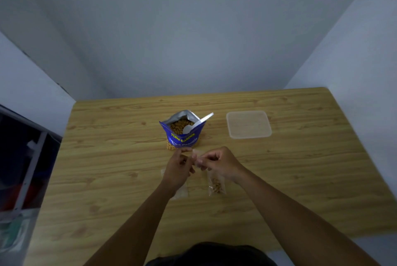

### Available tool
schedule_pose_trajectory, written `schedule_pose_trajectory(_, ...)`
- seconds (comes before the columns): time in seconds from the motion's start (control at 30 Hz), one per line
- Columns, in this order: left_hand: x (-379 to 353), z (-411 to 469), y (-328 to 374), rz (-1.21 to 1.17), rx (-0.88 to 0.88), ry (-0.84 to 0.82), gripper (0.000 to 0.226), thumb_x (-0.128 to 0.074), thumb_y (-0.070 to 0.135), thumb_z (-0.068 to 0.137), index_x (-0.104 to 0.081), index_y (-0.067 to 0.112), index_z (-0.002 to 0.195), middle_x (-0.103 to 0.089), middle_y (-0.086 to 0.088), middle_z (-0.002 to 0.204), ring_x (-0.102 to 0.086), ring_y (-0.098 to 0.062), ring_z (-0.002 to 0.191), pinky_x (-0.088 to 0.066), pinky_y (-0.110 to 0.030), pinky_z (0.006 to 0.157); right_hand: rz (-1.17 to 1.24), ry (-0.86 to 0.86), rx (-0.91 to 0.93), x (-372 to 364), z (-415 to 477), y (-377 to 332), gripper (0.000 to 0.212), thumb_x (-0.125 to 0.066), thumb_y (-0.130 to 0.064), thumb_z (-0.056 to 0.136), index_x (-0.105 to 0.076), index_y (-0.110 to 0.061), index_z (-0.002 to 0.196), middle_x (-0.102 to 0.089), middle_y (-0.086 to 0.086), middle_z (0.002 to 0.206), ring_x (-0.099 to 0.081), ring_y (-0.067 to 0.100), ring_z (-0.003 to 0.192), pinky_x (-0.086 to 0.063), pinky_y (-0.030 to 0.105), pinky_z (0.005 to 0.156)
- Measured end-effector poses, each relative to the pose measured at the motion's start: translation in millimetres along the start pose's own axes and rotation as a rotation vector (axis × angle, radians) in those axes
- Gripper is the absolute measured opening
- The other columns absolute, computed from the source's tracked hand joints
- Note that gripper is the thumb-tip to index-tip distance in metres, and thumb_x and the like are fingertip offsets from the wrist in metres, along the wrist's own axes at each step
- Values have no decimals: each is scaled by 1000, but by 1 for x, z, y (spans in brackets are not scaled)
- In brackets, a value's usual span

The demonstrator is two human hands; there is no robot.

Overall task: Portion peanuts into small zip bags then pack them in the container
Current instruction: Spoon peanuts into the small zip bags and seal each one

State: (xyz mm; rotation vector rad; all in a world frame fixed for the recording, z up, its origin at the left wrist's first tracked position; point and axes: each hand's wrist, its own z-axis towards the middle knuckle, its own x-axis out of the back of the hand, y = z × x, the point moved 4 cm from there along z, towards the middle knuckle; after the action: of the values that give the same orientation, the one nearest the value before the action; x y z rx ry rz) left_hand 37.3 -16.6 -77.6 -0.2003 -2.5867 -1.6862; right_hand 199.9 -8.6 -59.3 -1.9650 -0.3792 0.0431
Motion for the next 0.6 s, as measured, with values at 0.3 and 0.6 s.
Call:
schedule_pose_trajectory(0.3, 0, -1, -11, -49, 137, -18, 16, -52, -8, 95, -65, -3, 103, -65, -16, 78, -63, -15, 59, -55, -23, 57, -38, 120, -164, 7, 8, 15, 5, -76, -11, 84, -77, -6, 86, -77, 6, 76, -71, 15, 69, -60, 32, 71)
schedule_pose_trajectory(0.6, 14, -7, -41, 195, 215, 92, 23, -50, -7, 91, -68, 6, 99, -67, -12, 68, -60, -19, 58, -52, -27, 56, -586, 192, -172, 22, 8, 48, 58, -72, -23, 77, -55, -22, 133, -47, 3, 120, -58, 21, 104, -52, 33, 86)
